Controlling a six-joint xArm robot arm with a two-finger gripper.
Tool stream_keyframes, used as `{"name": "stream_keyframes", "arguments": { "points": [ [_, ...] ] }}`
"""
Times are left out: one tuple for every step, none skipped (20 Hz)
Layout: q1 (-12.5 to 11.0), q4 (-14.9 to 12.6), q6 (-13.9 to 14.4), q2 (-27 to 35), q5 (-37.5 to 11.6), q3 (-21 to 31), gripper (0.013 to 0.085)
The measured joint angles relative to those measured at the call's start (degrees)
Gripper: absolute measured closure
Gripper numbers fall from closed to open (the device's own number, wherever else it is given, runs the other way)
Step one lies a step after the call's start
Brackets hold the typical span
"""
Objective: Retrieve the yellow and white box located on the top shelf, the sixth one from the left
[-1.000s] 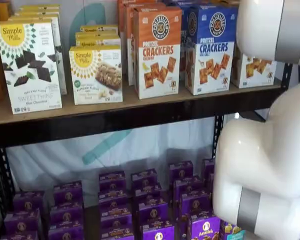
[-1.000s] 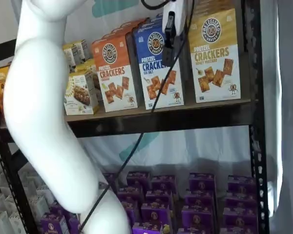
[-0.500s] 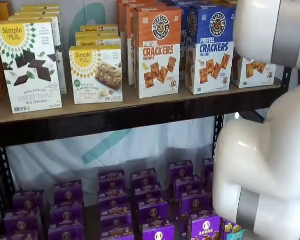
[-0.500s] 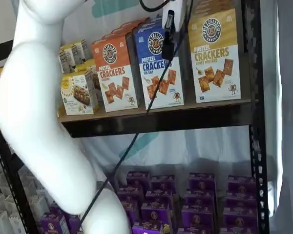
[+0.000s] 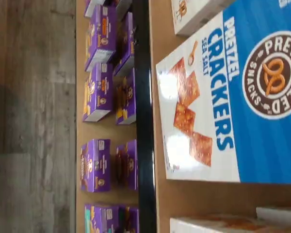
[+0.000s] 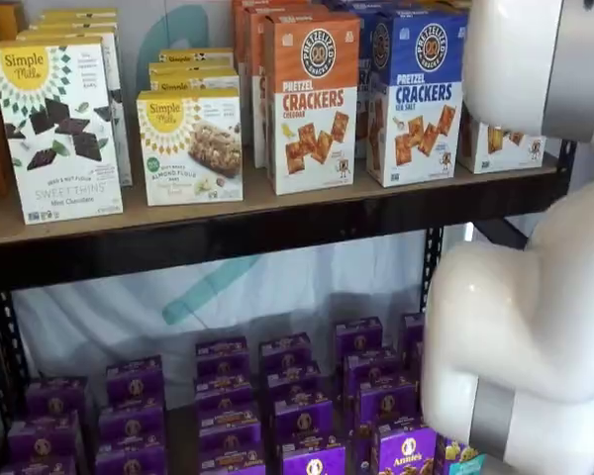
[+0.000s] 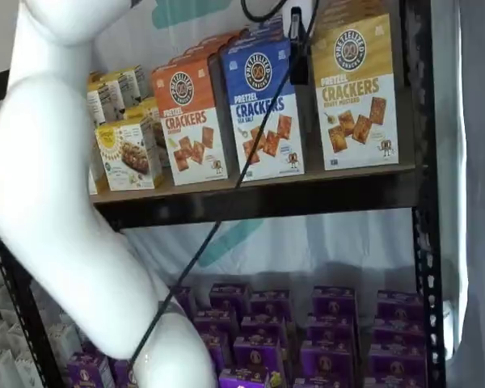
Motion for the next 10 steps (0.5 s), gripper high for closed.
{"name": "stream_keyframes", "arguments": {
  "points": [
    [-0.03, -0.28, 0.01, 0.56, 0.56, -0.95, 0.013],
    [-0.22, -0.5, -0.02, 1.3, 1.27, -2.29, 0.013],
    [-0.42, -0.64, -0.07, 1.96, 1.93, -3.51, 0.013],
    [-0.74, -0.59, -0.09, 2.74, 2.76, -4.97, 0.013],
    [-1.11, -0.23, -0.1, 3.37, 3.36, -6.13, 0.013],
    [-1.52, 0.34, -0.05, 3.96, 3.93, -7.16, 0.013],
    [-1.99, 1.22, 0.05, 4.48, 4.35, -8.04, 0.013],
    [-2.45, 2.2, 0.17, 4.92, 4.57, -8.73, 0.013],
    [-2.77, 3.03, 0.28, 5.3, 4.62, -9.29, 0.013],
    [-2.93, 3.73, 0.46, 5.81, 4.49, -9.98, 0.013]
  ]
}}
